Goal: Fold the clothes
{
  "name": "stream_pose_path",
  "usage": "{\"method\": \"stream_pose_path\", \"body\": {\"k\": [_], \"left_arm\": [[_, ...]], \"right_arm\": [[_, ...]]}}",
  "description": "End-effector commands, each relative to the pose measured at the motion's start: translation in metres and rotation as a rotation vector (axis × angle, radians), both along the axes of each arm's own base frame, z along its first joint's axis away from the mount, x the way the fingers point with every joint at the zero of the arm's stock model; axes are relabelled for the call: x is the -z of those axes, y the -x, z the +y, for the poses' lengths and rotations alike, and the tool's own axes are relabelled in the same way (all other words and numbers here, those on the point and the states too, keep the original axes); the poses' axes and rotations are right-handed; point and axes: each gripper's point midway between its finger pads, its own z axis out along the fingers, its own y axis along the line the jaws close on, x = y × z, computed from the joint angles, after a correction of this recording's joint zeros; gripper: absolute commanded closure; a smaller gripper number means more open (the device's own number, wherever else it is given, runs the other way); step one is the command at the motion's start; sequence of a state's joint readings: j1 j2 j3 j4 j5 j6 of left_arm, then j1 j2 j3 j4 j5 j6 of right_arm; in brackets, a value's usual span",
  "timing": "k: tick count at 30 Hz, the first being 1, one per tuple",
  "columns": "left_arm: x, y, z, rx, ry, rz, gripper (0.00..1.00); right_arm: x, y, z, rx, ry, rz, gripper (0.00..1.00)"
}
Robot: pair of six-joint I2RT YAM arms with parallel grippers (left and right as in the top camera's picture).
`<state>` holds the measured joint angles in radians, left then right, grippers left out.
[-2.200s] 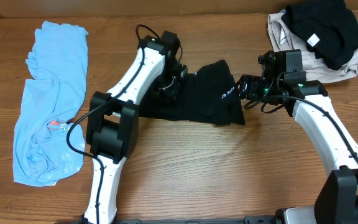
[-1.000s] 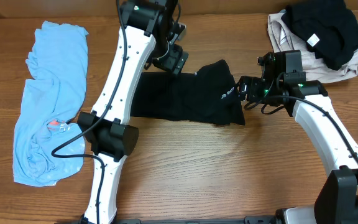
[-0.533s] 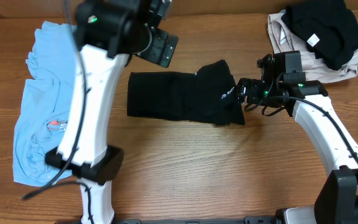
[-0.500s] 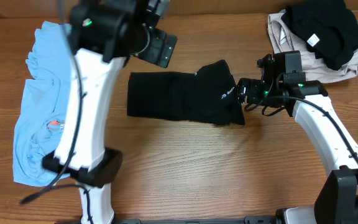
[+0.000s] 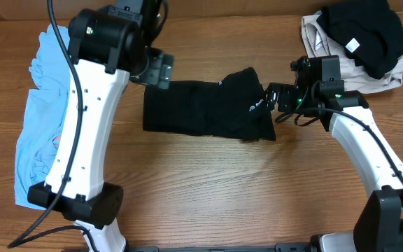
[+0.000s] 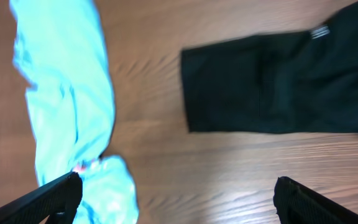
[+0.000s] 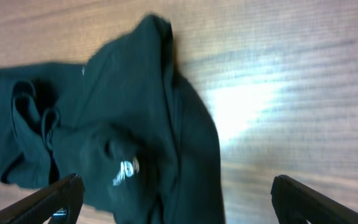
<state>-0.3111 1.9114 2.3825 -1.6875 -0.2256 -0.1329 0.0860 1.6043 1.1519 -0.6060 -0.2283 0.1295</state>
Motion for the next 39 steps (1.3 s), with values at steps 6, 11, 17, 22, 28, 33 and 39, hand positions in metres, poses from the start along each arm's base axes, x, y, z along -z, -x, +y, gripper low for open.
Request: {"method": "stream_pose_path", "body": {"k": [6,11,17,22,28,33,39], "left_arm": [[0.019,-0.013,0.067,-0.244,-0.043,0.008,0.0],[0.022,-0.016,0.094,-0.315,-0.026,0.006,0.0],[0.022,-0.015,0.106,-0.337,-0.024,0.011,0.0],[0.022,-0.018,0.107,-0.338,-0.02,0.004,0.0],[0.022,-0.019,0.107,-0.332,-0.022,0.002,0.0],[0.022,-0.019,0.107,-0.325,-0.026,0.001,0.0],[0.02,-0.023,0.111,-0.328,-0.036,-0.017,0.0]], "right_arm": [[0.058,-0.011,0.012,-0.039,-0.039,0.065,0.0],[0.078,-0.018,0.028,-0.085,-0.118,0.079,0.0],[0.088,-0.02,0.033,-0.097,-0.146,0.089,0.01],[0.103,-0.014,0.042,-0.126,-0.201,0.133,0.1],[0.114,-0.012,0.047,-0.139,-0.23,0.159,0.39],[0.112,-0.017,0.036,-0.111,-0.235,0.146,0.84],[0.088,-0.021,-0.012,0.001,-0.256,0.126,0.93]]}}
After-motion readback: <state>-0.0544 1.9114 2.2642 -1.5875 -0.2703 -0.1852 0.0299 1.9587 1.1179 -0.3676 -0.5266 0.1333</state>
